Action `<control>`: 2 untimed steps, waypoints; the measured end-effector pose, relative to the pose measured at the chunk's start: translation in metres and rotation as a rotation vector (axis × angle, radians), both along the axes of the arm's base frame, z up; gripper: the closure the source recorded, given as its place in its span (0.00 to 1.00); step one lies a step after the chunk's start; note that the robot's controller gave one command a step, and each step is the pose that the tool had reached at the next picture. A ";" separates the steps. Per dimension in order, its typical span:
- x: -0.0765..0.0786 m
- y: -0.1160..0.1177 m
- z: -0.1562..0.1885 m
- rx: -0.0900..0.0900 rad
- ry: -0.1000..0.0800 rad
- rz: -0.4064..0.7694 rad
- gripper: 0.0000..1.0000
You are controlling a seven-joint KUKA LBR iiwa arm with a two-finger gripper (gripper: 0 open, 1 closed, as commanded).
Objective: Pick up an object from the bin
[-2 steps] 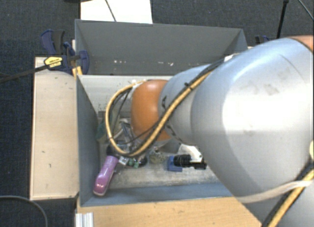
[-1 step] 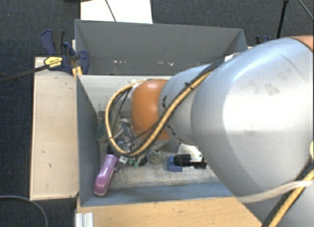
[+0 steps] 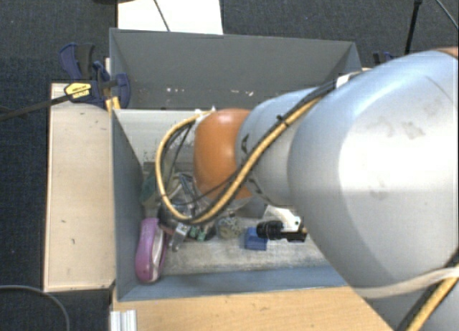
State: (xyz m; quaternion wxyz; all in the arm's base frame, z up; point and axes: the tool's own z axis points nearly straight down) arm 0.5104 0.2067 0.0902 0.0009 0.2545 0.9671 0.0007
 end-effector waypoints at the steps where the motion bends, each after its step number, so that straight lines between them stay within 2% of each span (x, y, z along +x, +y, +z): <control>1: 0.002 0.000 0.070 0.002 -0.004 0.005 1.00; 2: 0.002 0.000 0.086 0.000 0.000 0.013 1.00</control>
Offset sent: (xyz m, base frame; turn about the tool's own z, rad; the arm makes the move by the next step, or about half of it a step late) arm 0.0001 -0.0002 0.0664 0.0000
